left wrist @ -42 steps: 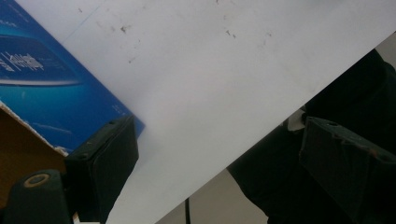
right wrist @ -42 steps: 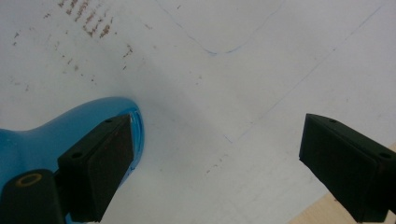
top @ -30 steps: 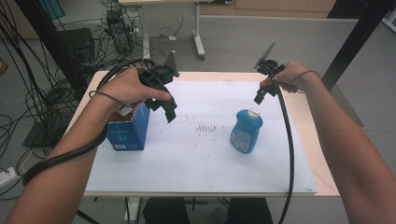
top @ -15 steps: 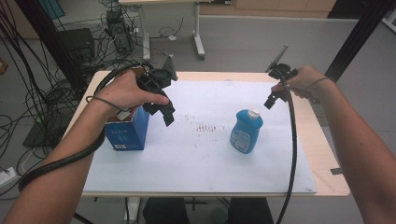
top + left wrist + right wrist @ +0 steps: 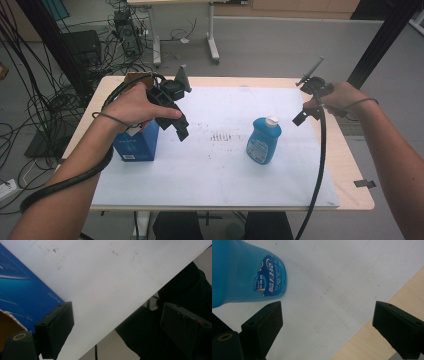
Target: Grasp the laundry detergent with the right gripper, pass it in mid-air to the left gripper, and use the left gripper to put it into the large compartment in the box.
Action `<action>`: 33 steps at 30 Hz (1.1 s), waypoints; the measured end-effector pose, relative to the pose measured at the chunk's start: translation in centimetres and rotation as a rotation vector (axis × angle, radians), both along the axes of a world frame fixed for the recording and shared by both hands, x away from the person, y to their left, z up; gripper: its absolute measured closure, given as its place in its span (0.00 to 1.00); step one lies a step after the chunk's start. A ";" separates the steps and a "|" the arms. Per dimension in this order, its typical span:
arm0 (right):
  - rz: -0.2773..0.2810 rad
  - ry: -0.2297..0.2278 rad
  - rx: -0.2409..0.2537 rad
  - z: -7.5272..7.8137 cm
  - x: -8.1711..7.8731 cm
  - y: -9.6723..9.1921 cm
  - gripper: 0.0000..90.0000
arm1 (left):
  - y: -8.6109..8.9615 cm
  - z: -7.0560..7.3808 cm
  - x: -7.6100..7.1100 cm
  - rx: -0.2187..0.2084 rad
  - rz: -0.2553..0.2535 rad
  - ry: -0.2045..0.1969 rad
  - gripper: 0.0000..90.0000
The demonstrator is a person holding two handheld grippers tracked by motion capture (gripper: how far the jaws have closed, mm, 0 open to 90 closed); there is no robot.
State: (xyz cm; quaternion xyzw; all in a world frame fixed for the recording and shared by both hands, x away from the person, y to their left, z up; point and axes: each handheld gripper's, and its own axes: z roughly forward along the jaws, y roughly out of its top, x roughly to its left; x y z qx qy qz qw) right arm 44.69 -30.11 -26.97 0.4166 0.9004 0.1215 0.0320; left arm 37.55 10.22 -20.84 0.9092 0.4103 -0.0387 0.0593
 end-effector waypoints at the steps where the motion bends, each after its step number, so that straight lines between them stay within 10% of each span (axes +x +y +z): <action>1: 0.000 0.000 0.000 0.0 0.0 0.0 0.10 | 0.0 -0.1 -0.1 0.002 -0.001 -0.001 0.13; 33: 0.021 -0.068 0.057 -3.8 -6.3 -1.6 0.09 | -0.4 -4.1 -2.2 0.006 0.013 -0.042 0.13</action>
